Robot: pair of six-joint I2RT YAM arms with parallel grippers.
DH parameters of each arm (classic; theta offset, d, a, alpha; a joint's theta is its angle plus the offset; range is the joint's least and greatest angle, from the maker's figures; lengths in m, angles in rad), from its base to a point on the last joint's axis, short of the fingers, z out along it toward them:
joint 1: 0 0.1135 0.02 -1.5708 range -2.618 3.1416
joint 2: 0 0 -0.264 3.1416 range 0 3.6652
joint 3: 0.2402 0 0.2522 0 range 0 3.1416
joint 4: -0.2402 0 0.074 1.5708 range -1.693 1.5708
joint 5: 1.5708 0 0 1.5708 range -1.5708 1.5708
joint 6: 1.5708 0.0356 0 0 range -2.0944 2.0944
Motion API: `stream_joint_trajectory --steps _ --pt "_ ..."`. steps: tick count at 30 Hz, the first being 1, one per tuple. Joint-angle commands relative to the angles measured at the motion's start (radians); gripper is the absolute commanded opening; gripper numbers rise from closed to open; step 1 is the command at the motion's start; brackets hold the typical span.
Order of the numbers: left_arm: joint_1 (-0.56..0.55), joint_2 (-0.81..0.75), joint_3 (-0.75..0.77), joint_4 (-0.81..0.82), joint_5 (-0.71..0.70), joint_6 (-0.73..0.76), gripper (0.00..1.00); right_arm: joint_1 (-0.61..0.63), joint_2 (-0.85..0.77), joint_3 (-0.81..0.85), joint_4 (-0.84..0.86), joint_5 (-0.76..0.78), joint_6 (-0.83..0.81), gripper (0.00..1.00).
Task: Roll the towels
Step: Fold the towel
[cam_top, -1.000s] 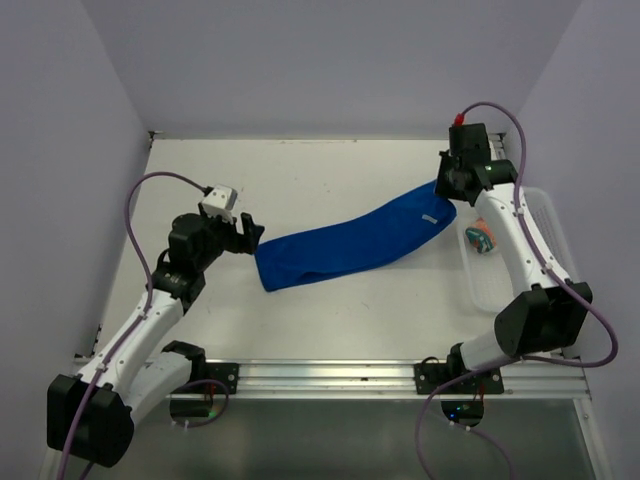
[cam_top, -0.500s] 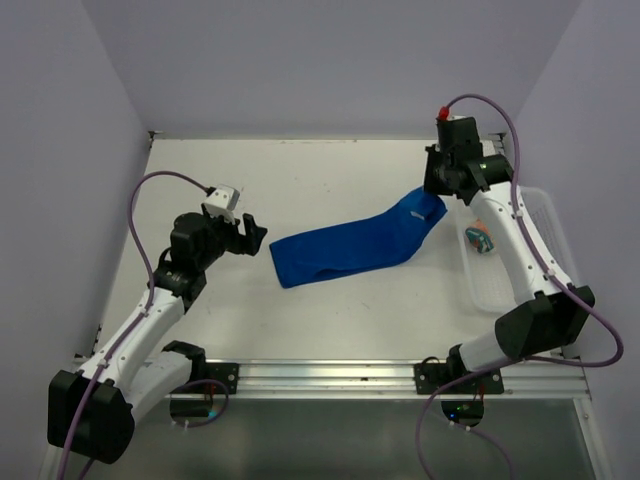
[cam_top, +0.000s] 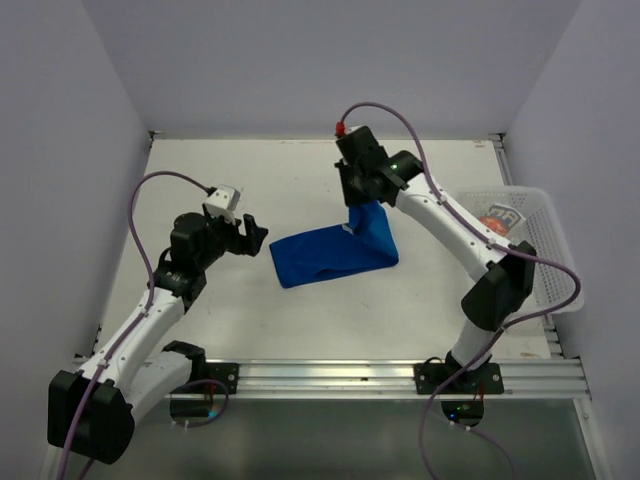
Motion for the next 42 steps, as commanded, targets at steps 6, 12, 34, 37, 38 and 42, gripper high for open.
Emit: stream_joint_trajectory --steps 6,12,34,37,38,42 --pt "-0.009 -0.030 0.020 0.028 0.022 -0.013 0.79 0.277 0.283 0.272 -0.123 0.119 0.067 0.00" --pt "-0.017 -0.047 0.027 0.009 0.006 -0.010 0.79 0.377 0.509 0.403 -0.156 0.072 0.096 0.00" --pt "-0.041 -0.082 0.070 -0.101 -0.215 -0.031 0.79 0.116 0.083 -0.237 0.489 -0.367 0.380 0.48" --pt "-0.040 -0.070 0.073 -0.097 -0.205 -0.045 0.79 0.055 -0.003 -0.301 0.461 -0.355 0.343 0.47" --pt "-0.040 -0.062 0.076 -0.095 -0.184 -0.045 0.79 0.017 -0.031 -0.343 0.450 -0.349 0.337 0.46" --pt "-0.040 0.037 0.119 -0.097 -0.109 -0.059 0.78 -0.085 -0.155 -0.473 0.452 -0.324 0.305 0.41"
